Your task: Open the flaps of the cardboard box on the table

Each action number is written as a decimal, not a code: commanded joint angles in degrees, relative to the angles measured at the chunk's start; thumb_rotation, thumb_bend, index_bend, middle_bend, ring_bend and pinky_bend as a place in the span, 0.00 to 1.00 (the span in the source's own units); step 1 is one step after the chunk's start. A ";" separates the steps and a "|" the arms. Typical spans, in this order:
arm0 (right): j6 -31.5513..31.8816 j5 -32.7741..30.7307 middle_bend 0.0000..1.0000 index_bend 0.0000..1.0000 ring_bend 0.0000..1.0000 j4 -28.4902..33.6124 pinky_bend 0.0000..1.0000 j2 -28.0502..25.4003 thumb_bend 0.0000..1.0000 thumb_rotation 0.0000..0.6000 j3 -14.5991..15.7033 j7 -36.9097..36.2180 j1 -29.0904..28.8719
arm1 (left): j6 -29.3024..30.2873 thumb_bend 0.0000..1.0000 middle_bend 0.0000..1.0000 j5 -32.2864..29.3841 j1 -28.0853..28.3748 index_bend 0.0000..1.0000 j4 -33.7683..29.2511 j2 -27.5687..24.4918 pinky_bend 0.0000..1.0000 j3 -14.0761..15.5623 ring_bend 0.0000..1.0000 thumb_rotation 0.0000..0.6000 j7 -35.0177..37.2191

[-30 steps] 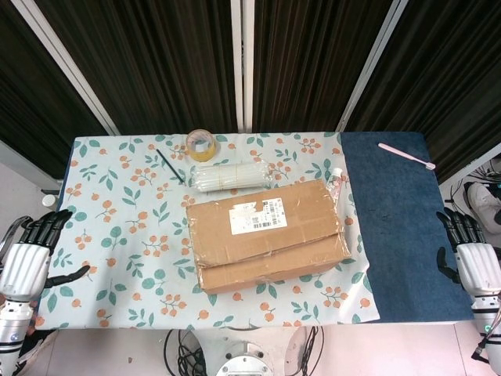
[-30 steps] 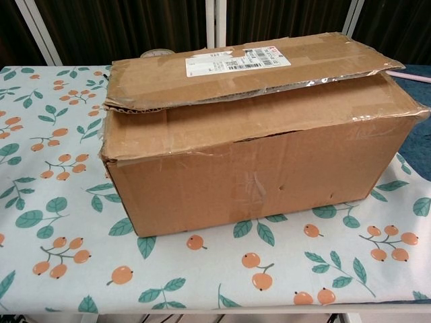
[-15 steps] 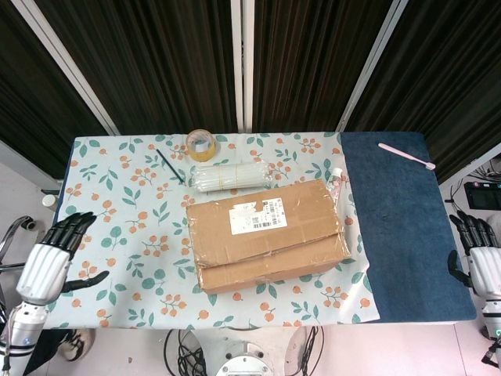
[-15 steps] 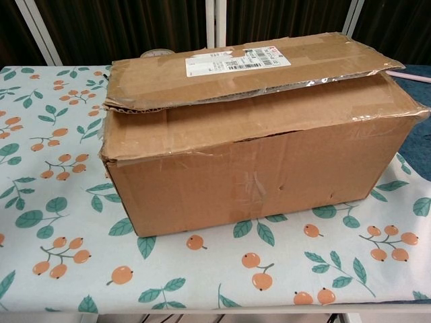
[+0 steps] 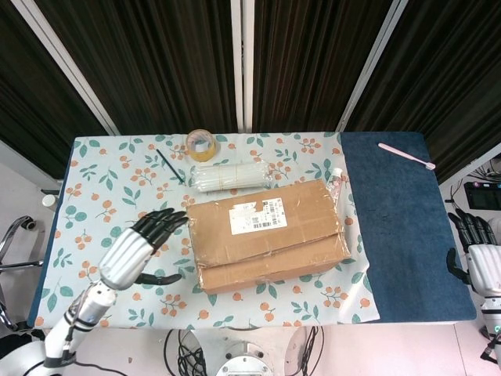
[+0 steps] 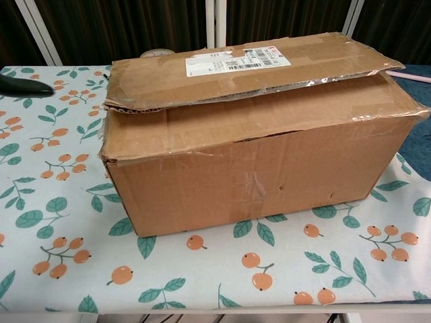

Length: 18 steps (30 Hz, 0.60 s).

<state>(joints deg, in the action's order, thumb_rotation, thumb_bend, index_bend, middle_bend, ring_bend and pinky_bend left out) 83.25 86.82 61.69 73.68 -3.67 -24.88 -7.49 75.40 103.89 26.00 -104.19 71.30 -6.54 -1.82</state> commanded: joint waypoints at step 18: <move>-0.99 -0.36 0.00 0.00 0.00 -0.56 0.00 -0.03 0.61 1.00 -0.15 -0.96 -0.27 | -14.59 0.01 0.10 -11.94 14.93 0.08 4.92 14.78 0.20 -7.02 0.10 0.74 -8.20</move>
<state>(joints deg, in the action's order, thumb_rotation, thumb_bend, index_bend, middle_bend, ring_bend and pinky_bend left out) 82.27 86.47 61.14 73.64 -3.81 -25.83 -7.75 60.99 92.27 40.64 -99.57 85.76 -13.57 -9.69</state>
